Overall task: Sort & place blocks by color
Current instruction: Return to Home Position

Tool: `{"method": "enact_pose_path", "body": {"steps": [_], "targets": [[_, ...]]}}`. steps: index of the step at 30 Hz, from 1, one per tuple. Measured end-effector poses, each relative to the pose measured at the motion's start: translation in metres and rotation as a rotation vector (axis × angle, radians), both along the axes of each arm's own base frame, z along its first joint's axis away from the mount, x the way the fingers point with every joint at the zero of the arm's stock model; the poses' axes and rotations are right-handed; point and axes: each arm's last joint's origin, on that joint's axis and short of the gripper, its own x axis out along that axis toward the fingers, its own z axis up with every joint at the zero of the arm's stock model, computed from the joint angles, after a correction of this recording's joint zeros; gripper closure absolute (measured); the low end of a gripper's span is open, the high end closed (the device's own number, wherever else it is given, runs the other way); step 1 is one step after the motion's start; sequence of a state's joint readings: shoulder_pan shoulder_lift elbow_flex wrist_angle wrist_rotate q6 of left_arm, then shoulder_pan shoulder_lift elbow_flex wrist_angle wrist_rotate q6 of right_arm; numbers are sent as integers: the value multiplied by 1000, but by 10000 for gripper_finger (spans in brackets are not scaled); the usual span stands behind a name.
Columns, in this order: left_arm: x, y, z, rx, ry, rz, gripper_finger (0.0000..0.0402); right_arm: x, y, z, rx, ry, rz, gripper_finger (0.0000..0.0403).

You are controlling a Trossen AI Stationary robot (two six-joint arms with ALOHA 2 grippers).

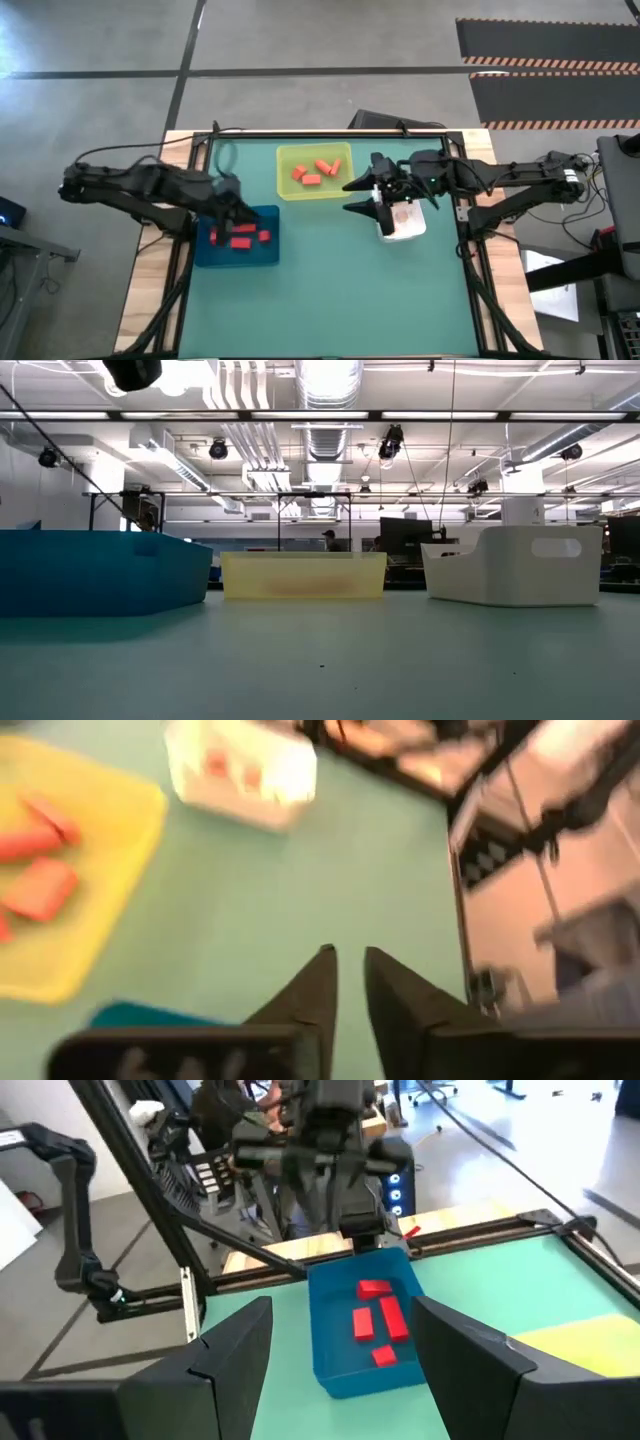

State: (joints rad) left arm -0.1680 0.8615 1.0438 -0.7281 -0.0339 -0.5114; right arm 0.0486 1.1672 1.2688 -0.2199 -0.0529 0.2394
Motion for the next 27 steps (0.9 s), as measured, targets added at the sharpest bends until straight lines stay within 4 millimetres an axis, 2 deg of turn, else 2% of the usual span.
{"method": "enact_pose_path", "body": {"steps": [4,8,10,13,16,22,27], "targets": [[-26,7,4,-19,-105,91,397,-9,-2,-2,77,10,-79,177],[-43,11,5,-59,-167,147,387,-15,-2,-9,134,93,-117,177],[-44,11,4,-87,-202,162,383,-15,3,-13,78,99,-86,177],[-44,10,-5,-9,-235,95,382,-16,8,-20,-89,104,-19,177],[-48,11,-15,41,-264,66,382,-19,8,-30,-174,119,7,177],[-58,12,-42,36,-337,71,382,-33,6,-54,-202,41,8,177],[-68,14,-69,21,-439,74,382,-53,4,-74,-190,-63,-5,177]]}}
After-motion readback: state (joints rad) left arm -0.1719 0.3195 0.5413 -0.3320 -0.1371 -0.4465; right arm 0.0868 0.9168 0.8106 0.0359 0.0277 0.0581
